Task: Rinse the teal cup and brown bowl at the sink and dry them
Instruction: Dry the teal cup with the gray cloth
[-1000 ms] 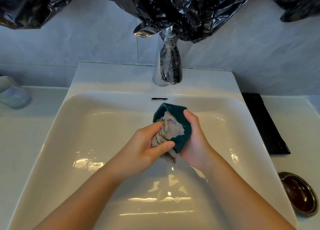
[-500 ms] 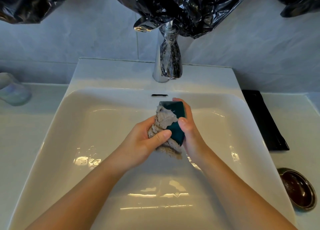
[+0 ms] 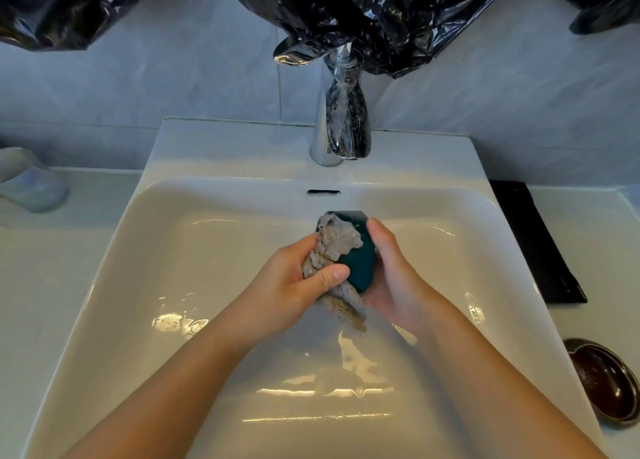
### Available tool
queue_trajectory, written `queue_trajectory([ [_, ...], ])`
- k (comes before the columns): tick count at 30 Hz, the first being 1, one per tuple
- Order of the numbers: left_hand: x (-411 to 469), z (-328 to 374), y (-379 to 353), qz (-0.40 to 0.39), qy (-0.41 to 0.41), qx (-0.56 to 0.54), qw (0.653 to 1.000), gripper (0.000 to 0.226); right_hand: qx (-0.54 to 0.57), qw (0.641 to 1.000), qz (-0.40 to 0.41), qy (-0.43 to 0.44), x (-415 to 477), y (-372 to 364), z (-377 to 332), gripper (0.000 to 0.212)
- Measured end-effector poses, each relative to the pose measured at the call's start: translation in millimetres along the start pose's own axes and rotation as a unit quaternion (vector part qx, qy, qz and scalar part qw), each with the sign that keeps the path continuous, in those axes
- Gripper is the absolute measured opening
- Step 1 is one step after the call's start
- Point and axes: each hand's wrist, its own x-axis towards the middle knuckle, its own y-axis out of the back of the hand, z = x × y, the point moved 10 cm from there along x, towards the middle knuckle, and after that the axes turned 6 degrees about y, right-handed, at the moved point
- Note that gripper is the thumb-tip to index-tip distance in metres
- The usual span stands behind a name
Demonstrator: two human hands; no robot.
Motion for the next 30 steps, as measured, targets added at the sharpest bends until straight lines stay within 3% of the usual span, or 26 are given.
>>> queue_trajectory([
  [5,-1,-1,-5,-0.019,0.016,-0.059,0.998,0.028,-0.125,0.980,0.030,0.155,-3,2,-27,0.084],
  [8,-3,-2,-5,-0.016,0.022,-0.062,0.998,0.028,-0.162,0.965,0.023,0.204,-10,-1,-41,0.062],
  [11,-1,-2,-3,-0.010,0.013,-0.050,0.999,0.026,-0.183,0.955,0.030,0.232,-11,-6,-48,0.067],
  [14,0,2,4,0.009,-0.006,-0.042,0.999,0.025,-0.076,0.977,0.038,0.194,-5,-3,-37,0.066],
  [17,2,-2,7,0.009,-0.005,-0.001,1.000,0.028,0.059,0.997,0.024,0.049,1,-3,-9,0.063],
  [19,3,-7,4,-0.003,0.007,0.011,1.000,0.033,0.084,0.996,0.014,-0.011,1,-7,3,0.060],
  [25,3,3,5,0.006,-0.015,-0.056,0.998,0.034,-0.062,0.980,0.041,0.186,-3,-2,-39,0.067],
  [28,1,5,6,0.013,-0.025,-0.002,1.000,0.029,0.002,0.995,0.010,0.102,1,-2,-25,0.078],
  [30,0,2,5,0.010,-0.015,0.003,1.000,0.032,-0.003,0.998,0.006,0.070,1,-4,-18,0.070],
])
